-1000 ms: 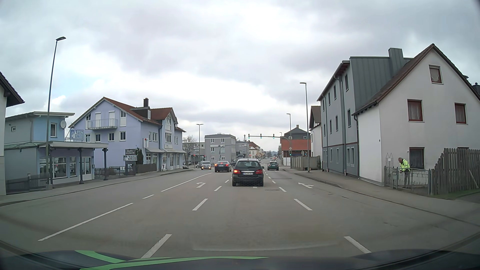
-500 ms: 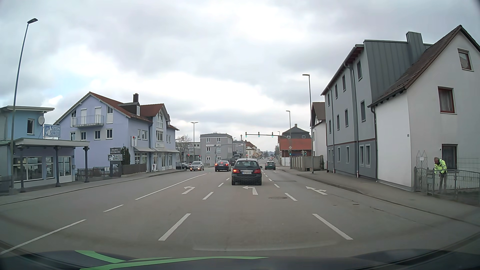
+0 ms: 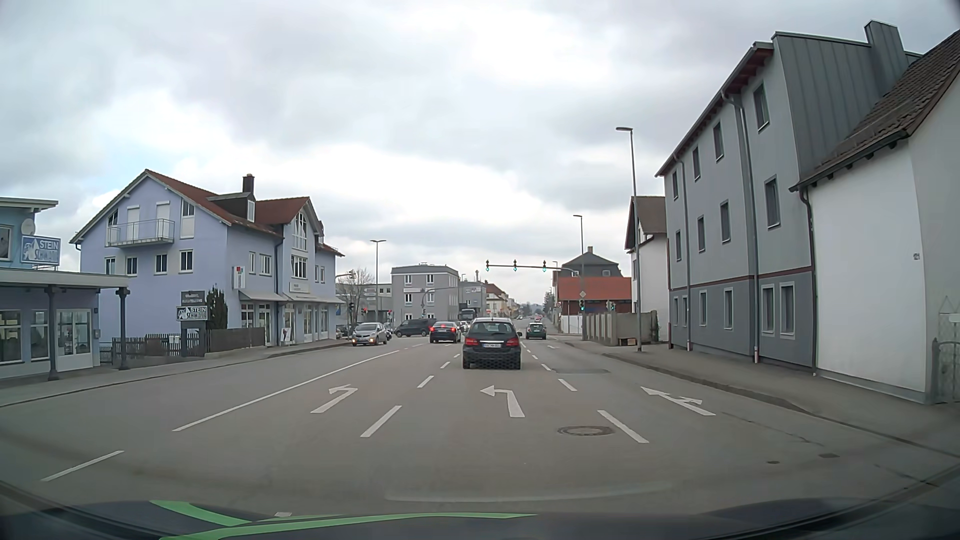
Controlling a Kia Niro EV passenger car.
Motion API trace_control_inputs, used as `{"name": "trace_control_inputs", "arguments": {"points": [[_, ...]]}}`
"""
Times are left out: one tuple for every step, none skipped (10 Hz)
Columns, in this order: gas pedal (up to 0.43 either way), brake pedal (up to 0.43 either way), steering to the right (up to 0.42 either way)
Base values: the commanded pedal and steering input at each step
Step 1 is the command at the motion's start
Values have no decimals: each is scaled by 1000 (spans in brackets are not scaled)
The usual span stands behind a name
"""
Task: Follow the waypoints while adhering to traffic rules and regulations
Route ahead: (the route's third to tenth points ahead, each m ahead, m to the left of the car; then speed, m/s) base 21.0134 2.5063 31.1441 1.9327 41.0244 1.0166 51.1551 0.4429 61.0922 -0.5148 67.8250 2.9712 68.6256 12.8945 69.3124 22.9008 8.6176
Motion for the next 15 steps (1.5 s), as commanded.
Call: {"name": "trace_control_inputs", "arguments": {"points": [[331,0,11],[331,0,12],[331,0,11],[331,0,11],[319,0,10],[319,0,10],[319,0,8],[311,0,6],[260,0,5],[248,0,5],[228,0,5],[209,0,5],[209,0,6],[177,0,6],[157,0,6]]}}
